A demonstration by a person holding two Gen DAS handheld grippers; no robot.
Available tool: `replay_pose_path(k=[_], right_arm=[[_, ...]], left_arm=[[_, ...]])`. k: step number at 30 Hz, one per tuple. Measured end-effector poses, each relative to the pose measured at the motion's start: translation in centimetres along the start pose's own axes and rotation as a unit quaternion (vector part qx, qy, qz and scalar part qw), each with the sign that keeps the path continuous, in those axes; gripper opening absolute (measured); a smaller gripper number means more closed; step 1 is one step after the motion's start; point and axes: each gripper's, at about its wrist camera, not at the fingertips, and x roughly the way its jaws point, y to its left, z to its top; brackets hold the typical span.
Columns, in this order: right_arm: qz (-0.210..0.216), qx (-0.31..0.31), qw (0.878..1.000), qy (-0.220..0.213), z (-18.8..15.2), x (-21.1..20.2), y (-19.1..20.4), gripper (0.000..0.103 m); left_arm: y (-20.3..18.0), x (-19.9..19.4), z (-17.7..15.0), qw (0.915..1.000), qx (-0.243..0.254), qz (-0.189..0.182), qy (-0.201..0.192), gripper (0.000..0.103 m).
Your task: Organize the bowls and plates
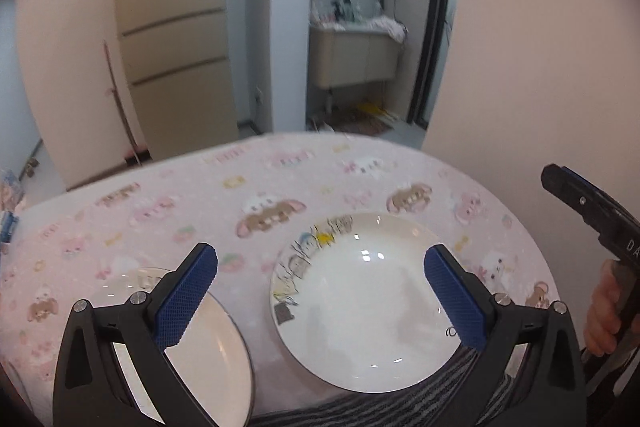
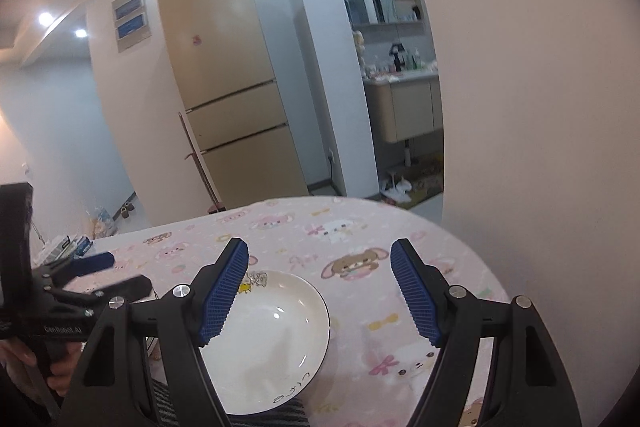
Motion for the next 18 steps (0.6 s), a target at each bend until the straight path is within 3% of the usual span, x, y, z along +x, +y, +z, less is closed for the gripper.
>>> replay_pose_path(k=[5,8,16,18], right_arm=[[0.037,-0.006,0.997,0.073,-2.2,3.2,-0.3,0.071],[0.028,-0.014,0.995,0.093,-3.6,5.0,-0.2,0.071],[0.05,0.007,0.987,0.154,-5.4,8.4,-0.7,0.07],[0.081,0.027,0.977,0.197,-5.8,9.7,-1.0,0.07]], left_arm=[[0.3,4.1,0.4,0.9982,0.003,0.013,0.058,0.103],[1.0,5.9,-0.3,0.9963,-0.015,-0.014,0.084,0.103],[3.0,8.7,-1.2,0.9902,-0.039,-0.014,0.133,0.103],[3.1,9.5,-1.4,0.9879,-0.042,-0.027,0.147,0.094]])
